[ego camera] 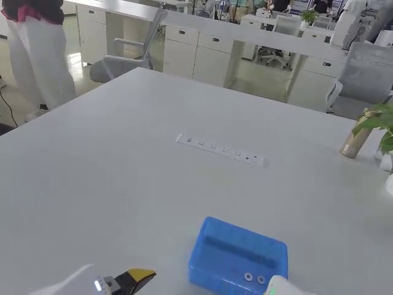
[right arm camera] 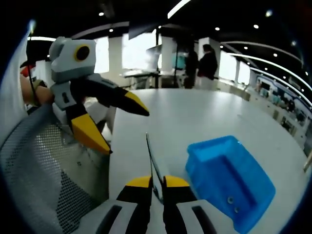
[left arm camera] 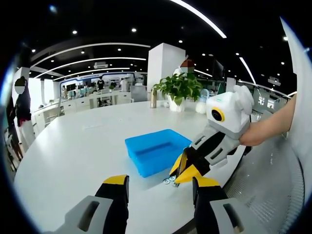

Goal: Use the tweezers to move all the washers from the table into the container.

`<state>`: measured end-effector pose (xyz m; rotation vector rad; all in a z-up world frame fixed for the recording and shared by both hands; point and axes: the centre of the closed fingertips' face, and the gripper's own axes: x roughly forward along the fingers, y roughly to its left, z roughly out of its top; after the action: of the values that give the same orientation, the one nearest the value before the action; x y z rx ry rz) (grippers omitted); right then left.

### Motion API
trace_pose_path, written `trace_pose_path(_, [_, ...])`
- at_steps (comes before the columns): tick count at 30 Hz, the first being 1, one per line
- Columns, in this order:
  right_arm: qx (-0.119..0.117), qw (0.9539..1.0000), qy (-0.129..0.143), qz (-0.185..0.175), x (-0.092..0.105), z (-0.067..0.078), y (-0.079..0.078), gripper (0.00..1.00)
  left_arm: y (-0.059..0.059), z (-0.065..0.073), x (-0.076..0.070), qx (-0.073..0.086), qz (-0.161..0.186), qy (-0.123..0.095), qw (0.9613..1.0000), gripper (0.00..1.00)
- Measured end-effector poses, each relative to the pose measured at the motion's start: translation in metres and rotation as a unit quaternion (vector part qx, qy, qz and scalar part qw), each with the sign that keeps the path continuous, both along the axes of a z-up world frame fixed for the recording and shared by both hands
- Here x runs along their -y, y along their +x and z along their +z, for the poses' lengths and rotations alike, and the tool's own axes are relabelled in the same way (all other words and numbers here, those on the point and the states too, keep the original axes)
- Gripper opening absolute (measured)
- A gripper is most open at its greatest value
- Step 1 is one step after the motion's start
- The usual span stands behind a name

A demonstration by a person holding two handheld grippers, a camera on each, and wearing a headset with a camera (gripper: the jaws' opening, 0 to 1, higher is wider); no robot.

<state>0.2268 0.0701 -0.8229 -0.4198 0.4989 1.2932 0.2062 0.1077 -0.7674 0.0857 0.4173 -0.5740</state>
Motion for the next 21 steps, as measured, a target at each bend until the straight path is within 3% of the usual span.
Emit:
trace_pose_path(7, [0.001, 1.0, -0.001, -0.006, 0.004, -0.001, 0.002, 0.04, 0.0, 0.0, 0.0, 0.0, 0.0, 0.001, 1.0, 0.51])
trace_pose_path(13, [-0.013, 0.9996, 0.006, -0.024, 0.013, 0.0, 0.004, 0.03, 0.0, -0.001, 0.0, -0.001, 0.0, 0.004, 1.0, 0.5])
trace_pose_path(16, [-0.032, 0.9984, 0.02, -0.041, 0.018, 0.002, 0.004, 0.03, 0.0, -0.001, 0.0, -0.001, -0.001, 0.004, 1.0, 0.5])
trace_pose_path(19, [-0.079, 0.9911, 0.059, -0.089, 0.025, 0.006, 0.007, 0.03, 0.0, -0.001, 0.0, -0.002, -0.001, 0.006, 1.0, 0.5])
trace_pose_path(21, [-0.118, 0.9778, 0.11, -0.134, 0.032, 0.015, 0.013, 0.03, 0.0, -0.002, -0.001, -0.002, 0.0, 0.006, 1.0, 0.5])
